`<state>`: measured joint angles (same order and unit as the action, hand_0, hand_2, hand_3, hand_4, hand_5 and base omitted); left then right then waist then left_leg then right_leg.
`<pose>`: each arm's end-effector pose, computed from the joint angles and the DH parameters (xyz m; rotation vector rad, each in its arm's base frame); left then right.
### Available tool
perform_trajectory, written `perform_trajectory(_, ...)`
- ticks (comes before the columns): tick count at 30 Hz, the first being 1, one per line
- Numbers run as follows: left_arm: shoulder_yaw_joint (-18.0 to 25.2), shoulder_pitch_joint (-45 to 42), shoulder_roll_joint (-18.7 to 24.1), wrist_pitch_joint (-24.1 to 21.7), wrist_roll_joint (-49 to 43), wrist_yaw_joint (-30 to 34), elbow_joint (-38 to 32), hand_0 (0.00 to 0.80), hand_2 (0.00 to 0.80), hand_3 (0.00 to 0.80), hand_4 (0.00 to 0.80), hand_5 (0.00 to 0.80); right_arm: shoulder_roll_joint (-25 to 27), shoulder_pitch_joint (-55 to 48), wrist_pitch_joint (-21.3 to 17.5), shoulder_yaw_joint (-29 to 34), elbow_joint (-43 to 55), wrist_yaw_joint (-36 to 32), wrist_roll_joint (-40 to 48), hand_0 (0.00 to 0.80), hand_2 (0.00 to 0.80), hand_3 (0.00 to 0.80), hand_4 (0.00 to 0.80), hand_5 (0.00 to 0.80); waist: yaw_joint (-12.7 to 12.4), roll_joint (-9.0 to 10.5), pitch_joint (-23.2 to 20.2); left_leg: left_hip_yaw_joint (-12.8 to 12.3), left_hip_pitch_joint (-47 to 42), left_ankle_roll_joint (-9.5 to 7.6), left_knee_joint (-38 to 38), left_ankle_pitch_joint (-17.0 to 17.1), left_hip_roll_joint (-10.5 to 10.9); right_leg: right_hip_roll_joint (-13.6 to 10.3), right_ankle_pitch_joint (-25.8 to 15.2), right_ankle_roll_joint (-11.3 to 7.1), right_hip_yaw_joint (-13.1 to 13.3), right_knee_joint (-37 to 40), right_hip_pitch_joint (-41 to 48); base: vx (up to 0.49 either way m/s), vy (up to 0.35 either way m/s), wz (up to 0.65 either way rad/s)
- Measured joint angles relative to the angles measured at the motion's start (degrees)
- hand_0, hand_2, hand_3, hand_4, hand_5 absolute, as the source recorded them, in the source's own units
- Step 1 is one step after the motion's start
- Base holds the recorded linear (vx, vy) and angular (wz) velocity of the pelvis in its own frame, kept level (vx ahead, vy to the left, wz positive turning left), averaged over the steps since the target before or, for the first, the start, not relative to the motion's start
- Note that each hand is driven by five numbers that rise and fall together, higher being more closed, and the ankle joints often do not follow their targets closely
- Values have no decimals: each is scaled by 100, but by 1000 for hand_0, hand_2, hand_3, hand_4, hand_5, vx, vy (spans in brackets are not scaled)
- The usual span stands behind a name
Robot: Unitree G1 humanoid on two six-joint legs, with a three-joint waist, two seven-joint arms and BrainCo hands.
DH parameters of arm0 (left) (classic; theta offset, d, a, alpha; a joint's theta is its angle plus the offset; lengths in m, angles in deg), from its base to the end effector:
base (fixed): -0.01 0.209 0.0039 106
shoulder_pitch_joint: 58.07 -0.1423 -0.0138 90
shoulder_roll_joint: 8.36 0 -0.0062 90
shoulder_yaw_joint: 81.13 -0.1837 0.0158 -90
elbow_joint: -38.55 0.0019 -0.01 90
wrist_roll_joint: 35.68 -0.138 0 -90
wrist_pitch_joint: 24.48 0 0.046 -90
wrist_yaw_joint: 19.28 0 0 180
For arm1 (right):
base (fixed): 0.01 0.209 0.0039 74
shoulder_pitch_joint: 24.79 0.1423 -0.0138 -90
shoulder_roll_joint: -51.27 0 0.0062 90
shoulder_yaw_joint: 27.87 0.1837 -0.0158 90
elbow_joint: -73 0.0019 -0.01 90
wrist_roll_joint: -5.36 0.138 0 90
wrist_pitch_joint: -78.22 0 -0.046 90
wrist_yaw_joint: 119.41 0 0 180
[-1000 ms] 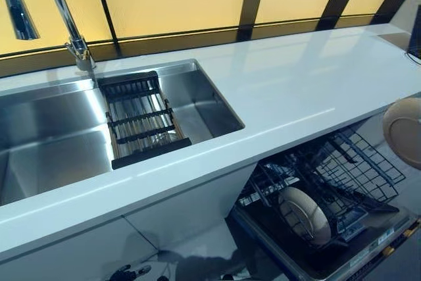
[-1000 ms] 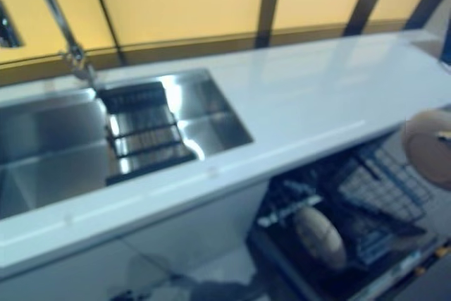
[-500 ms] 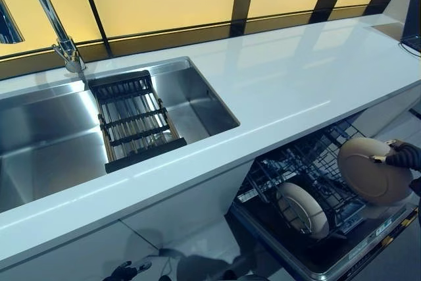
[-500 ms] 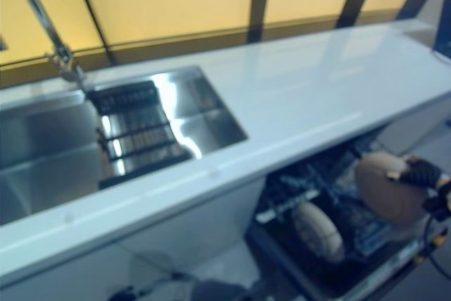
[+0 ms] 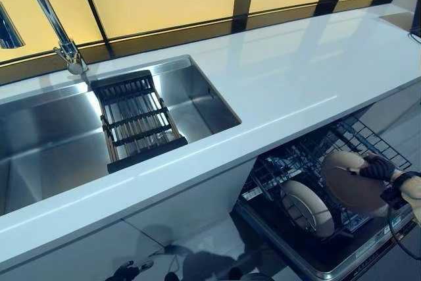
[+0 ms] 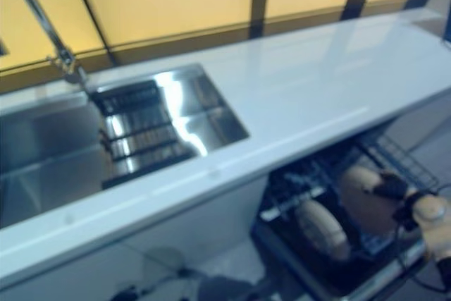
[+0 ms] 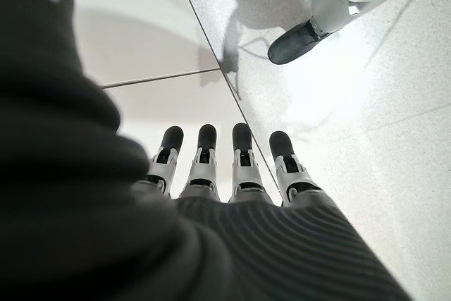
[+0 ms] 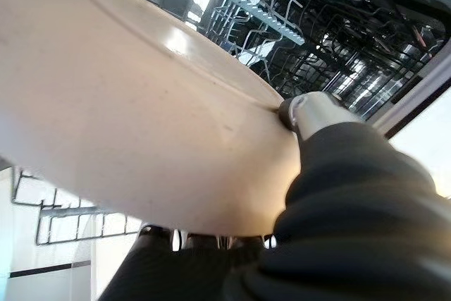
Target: Take plates into dishwasher
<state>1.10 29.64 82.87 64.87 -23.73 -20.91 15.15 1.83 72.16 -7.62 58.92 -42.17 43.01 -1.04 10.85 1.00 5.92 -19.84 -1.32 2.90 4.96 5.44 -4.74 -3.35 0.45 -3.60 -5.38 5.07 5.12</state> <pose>0.0688 0.2444 -0.1089 0.1757 1.1806 0.2075 0.2060 -0.3620 0.1049 -1.0064 0.5448 0.0563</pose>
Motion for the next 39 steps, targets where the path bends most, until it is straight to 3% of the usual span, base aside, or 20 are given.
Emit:
perform_trajectory(13,-118,31,-34,-16,18,160,-67,0,0,0,0,0,-206,476,-15,-492,-528,673,-609,800,800,800,800,800,-231,-198,42,145,125,-41,-6,36,31,-28,1,1,-141,-1,-45,-25,-21,5)
perform_trajectory(19,-231,25,-43,-36,65,164,-147,0,0,0,0,0,-228,767,-44,-869,-765,959,-892,800,800,800,800,800,-247,-451,110,209,268,-82,-7,63,85,-82,-18,16,-195,-8,-154,-56,18,6)
perform_trajectory(26,-231,77,-57,-127,136,204,-213,0,0,0,0,0,-256,926,-35,-885,-1017,996,-893,800,800,800,800,800,-257,-710,235,282,321,-88,-7,69,100,-93,-17,15,-272,-13,-173,-17,20,4)
perform_trajectory(39,-353,196,-95,-136,139,224,-245,0,0,0,0,0,-444,1032,-72,-1072,-1458,1005,-1156,800,800,800,800,800,-264,-774,294,295,400,-98,-10,80,109,-95,-7,-3,-302,-16,-244,-8,1,0)
